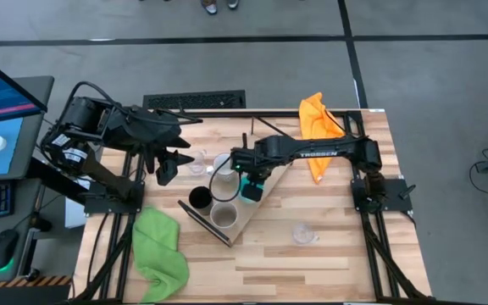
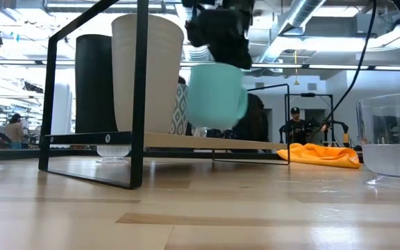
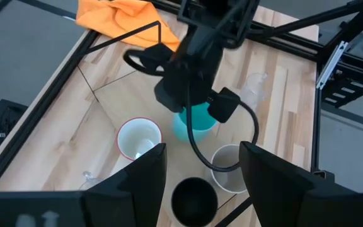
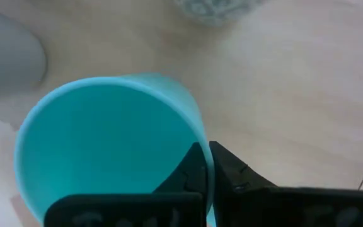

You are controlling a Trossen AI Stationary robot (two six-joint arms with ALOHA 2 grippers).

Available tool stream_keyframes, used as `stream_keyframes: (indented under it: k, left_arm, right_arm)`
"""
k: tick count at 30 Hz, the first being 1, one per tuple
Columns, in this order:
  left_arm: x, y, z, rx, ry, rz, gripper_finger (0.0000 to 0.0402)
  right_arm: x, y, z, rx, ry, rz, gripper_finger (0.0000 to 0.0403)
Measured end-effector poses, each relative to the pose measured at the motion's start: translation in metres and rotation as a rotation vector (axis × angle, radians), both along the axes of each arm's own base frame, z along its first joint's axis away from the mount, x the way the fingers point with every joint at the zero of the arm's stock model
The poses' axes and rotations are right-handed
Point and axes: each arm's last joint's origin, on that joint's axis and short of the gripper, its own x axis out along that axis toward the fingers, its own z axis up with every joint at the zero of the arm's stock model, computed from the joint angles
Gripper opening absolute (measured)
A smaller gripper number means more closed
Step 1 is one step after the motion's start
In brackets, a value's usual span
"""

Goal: Stack small to large cups/mugs on shelf
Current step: Put the blue cup on the shelf aligned with the white cup

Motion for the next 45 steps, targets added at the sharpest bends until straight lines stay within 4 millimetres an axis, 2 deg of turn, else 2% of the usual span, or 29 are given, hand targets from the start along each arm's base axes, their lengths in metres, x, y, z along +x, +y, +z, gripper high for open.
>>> stream_keyframes:
  k: [10, 14, 18, 33, 45]
  left_arm:
    - [0.0, 0.0, 0.0, 0.001, -0.001, 0.005, 0.019]
    - [0.0, 0.0, 0.0, -0.005, -0.002, 0.011, 0.019]
    - [0.0, 0.0, 0.0, -0.005, -0.002, 0.014, 0.019]
    - [0.0, 0.0, 0.0, -0.004, -0.002, 0.013, 0.019]
    - [0.0, 0.0, 0.0, -0.003, -0.002, 0.012, 0.019]
  right_arm:
    - [0.002, 0.001, -0.001, 0.012, -0.016, 0.004, 0.0014]
    - [0.01, 0.005, -0.016, 0.017, 0.001, 0.013, 0.0019]
    - [0.015, 0.011, -0.02, 0.022, -0.011, 0.027, 0.0018]
    - [0.012, 0.008, -0.019, 0.013, 0.0, 0.018, 0.0027]
    - [0.013, 0.006, -0.019, 0.026, -0.002, -0.027, 0.0072]
